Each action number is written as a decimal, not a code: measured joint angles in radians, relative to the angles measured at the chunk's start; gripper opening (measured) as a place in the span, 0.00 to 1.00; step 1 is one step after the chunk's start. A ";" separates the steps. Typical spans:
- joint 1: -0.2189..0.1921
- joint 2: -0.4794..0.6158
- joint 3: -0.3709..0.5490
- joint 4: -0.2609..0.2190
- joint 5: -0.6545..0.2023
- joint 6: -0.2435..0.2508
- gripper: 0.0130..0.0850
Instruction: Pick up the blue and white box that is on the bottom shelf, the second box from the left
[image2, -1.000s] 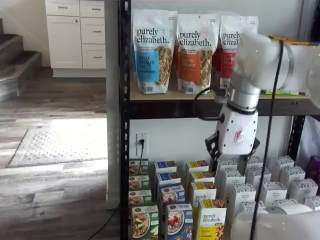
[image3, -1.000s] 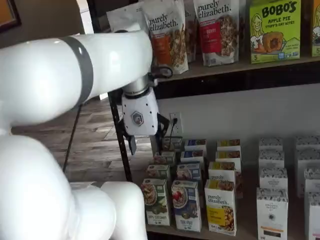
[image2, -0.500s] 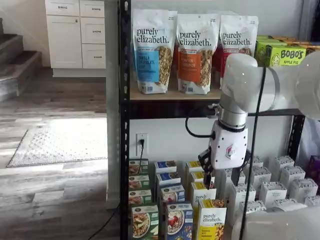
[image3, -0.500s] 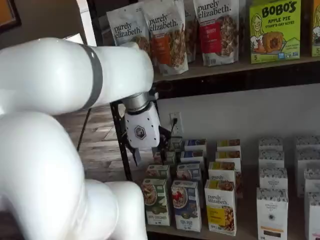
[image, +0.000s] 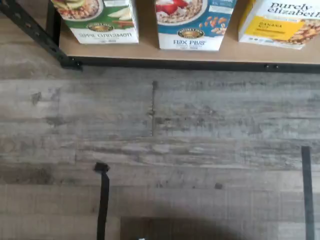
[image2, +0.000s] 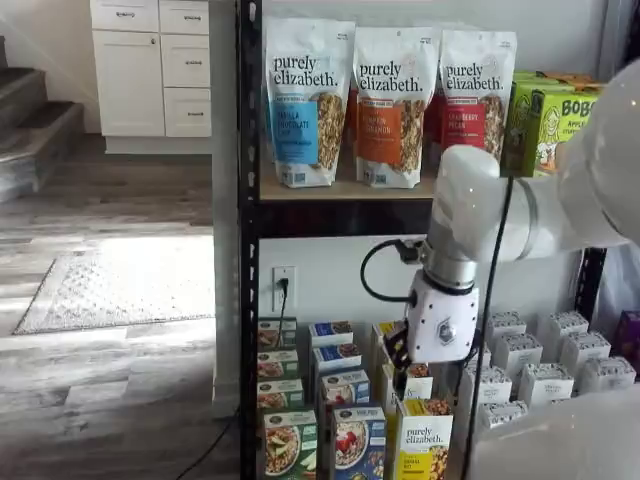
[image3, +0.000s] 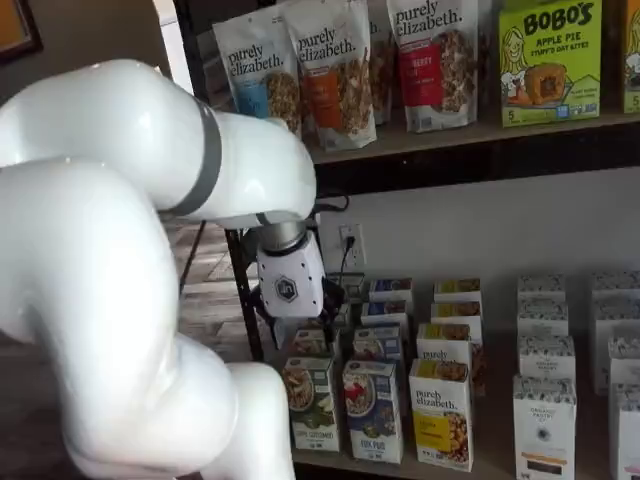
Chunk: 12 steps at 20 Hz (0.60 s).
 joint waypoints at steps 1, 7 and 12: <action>0.004 0.019 0.002 0.000 -0.024 0.004 1.00; 0.019 0.189 -0.021 -0.006 -0.177 0.018 1.00; 0.013 0.356 -0.069 -0.015 -0.300 0.016 1.00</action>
